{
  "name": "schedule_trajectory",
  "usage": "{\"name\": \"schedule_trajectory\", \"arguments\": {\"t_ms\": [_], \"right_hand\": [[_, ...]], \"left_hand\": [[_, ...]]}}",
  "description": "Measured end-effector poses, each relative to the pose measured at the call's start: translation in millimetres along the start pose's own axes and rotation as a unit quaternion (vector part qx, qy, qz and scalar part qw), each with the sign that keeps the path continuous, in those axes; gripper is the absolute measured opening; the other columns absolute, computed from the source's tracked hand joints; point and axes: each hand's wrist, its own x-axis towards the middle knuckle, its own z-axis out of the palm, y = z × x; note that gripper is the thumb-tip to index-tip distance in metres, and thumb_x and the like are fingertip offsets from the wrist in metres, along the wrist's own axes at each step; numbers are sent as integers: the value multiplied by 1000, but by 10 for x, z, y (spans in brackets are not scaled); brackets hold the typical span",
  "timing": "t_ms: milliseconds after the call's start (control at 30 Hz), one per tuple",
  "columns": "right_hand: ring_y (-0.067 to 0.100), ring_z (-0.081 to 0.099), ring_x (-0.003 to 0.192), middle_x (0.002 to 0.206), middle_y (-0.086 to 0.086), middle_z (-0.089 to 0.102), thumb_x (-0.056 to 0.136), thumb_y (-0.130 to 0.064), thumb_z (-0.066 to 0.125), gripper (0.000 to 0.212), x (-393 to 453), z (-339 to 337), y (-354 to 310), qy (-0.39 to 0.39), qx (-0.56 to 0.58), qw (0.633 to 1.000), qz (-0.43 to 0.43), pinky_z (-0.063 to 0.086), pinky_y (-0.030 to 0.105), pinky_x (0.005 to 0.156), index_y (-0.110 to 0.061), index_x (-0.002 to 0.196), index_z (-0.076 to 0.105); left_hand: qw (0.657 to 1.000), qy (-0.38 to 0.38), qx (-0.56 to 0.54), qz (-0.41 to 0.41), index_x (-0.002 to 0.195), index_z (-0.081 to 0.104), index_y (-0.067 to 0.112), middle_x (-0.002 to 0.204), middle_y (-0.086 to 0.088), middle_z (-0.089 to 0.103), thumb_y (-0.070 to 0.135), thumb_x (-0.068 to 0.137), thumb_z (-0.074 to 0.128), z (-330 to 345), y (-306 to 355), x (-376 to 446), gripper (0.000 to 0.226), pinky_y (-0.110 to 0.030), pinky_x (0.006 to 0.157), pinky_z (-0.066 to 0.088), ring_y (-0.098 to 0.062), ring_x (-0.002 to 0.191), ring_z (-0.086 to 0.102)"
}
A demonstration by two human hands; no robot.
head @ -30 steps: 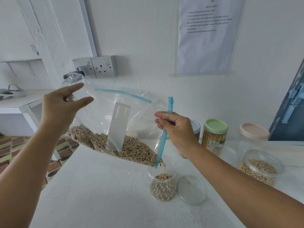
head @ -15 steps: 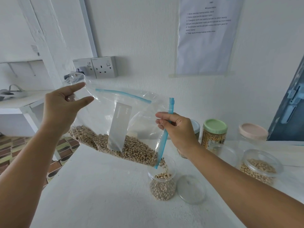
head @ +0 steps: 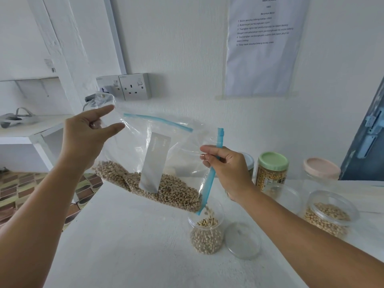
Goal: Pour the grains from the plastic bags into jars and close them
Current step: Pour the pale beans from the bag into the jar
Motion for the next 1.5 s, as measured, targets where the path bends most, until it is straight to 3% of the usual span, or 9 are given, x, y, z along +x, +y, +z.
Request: {"name": "schedule_trajectory", "arguments": {"t_ms": [133,233,333,533,833,1233,1500], "right_hand": [[18,74,103,114,-6,76,98,4,63,29,-3,-8,9,3,0,1000,1,59,27,92,-20,103,79],[18,74,102,113,-6,76,98,4,63,28,-5,-16,16,8,3,1000,6,59,25,90,-18,104,79],[19,74,103,114,-2,76,98,5,63,28,-2,-27,30,12,10,1000,8,58,26,91,-17,103,79],[20,74,103,112,-1,77,98,5,63,30,3,-28,48,12,8,1000,6,59,26,91,-19,101,80],[21,74,103,116,5,75,98,5,63,28,-9,-24,43,10,3,1000,6,59,26,91,-17,103,79],[21,74,104,112,0,76,99,5,61,30,-36,-72,70,10,-5,1000,2,59,29,93,-18,104,79],[21,74,104,112,-1,76,99,4,62,28,-22,-61,13,11,-6,1000,-5,58,28,93,-18,104,79]], "left_hand": [[1000,-8,-6,5,111,74,45,72,3,27,34,68,90,6,-22,8,48,-24,82,36,-19,66,25],[1000,-10,-10,7,111,74,46,72,3,27,37,67,90,26,-43,31,47,-23,69,32,-20,65,23],[1000,-12,-7,11,111,73,48,66,10,28,36,69,90,47,-41,46,47,-18,67,32,-15,63,24],[1000,-13,-19,9,112,72,47,71,5,28,36,68,90,68,-27,25,48,-35,70,29,-17,63,24],[1000,-10,-21,9,116,72,44,71,5,29,37,69,90,63,-52,16,51,-32,71,30,-15,64,25],[1000,-12,-13,13,114,72,46,67,11,30,32,74,91,115,-34,21,47,-32,72,31,-15,63,25],[999,-9,-8,30,113,72,44,69,8,28,24,77,91,97,19,63,45,-19,71,31,-11,62,25]]}}
